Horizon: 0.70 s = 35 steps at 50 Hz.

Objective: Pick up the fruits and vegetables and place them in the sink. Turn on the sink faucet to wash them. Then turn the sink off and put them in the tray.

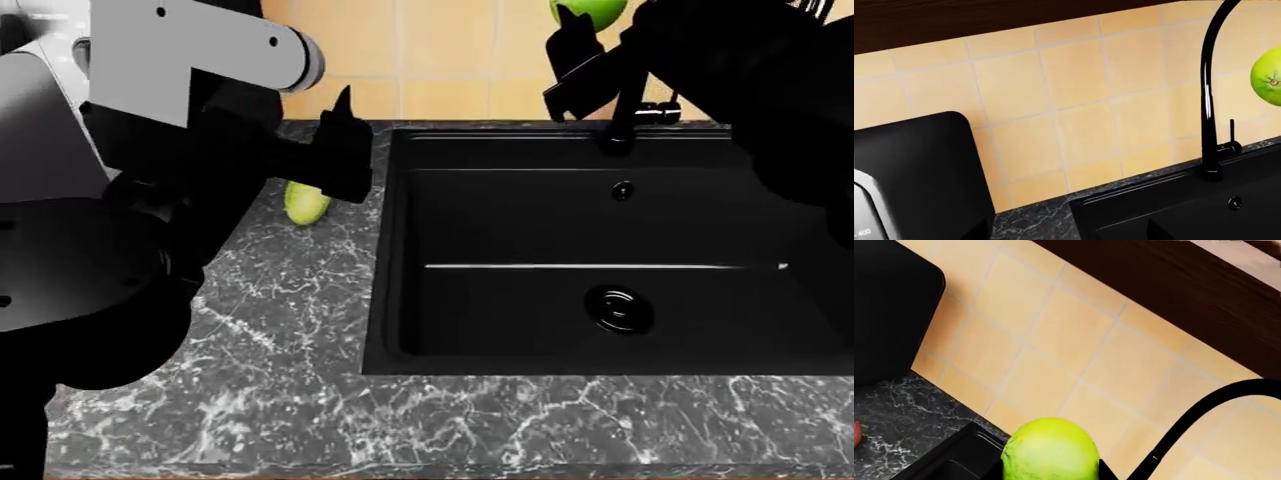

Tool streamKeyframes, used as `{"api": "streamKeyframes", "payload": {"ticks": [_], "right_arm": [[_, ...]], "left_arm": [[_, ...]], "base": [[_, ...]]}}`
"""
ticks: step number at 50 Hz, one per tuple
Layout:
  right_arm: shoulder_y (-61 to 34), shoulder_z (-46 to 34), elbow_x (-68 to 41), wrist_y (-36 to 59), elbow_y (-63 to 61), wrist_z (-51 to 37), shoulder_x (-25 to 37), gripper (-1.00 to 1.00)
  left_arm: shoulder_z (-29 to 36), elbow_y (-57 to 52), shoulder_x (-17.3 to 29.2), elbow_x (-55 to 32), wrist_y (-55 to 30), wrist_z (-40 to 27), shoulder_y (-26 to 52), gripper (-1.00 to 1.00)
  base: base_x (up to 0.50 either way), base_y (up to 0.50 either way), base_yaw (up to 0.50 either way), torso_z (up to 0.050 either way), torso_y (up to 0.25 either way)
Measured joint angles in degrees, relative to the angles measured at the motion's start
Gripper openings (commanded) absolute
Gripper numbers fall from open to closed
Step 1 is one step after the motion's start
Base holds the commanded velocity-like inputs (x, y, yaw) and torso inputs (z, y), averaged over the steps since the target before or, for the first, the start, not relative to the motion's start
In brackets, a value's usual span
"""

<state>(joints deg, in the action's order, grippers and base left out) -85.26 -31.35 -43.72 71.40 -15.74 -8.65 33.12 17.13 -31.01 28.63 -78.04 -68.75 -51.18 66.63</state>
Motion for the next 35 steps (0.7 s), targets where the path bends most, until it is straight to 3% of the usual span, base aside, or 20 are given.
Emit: {"api": "streamKeyframes", "payload": {"ticks": [9, 35], "right_arm": [[-0.1, -0.1, -0.1, -0.3, 0.2, 0.1, -0.1, -1.0], [-0.4, 0.4, -0.9, 0.0, 0.1, -0.4, -0.1, -1.0]], "left_arm": [[0.6, 0.3, -0.2, 0.3, 0.3, 0.0, 0.1, 1.0], [6.9, 9.0, -1.1, 9.7, 3.2, 5.5, -0.6, 1.0]], "base": [[0.45, 0.0, 0.0, 0.0, 0.002], [0.0, 0.0, 0.0, 0.0, 0.0]]}}
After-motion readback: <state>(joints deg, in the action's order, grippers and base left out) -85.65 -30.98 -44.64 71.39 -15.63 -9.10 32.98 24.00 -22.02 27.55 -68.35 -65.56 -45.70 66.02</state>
